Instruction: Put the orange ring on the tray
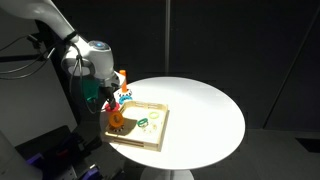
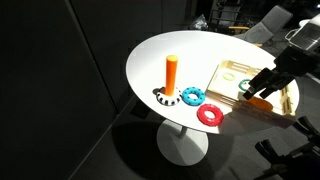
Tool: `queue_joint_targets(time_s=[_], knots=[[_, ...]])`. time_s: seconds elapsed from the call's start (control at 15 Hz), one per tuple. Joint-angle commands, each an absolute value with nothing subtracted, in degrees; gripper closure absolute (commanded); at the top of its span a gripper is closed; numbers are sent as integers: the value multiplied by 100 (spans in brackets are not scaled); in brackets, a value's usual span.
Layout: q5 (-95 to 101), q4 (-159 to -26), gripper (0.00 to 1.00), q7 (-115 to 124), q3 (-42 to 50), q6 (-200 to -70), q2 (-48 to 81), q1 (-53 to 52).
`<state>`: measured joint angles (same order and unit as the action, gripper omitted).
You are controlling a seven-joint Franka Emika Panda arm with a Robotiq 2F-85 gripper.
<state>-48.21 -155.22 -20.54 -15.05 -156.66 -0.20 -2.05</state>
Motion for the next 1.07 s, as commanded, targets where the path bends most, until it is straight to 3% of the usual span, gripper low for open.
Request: queue_joint_targets(time_s=[0.0, 0.4, 1.0], knots=[[-5010, -15422, 0, -2382, -1218, -15111, -257, -436], [-4503, -15253, 0, -1953, -1022, -14735, -270, -672], [-1649, -15149, 0, 683, -1027, -14465, -670, -706]])
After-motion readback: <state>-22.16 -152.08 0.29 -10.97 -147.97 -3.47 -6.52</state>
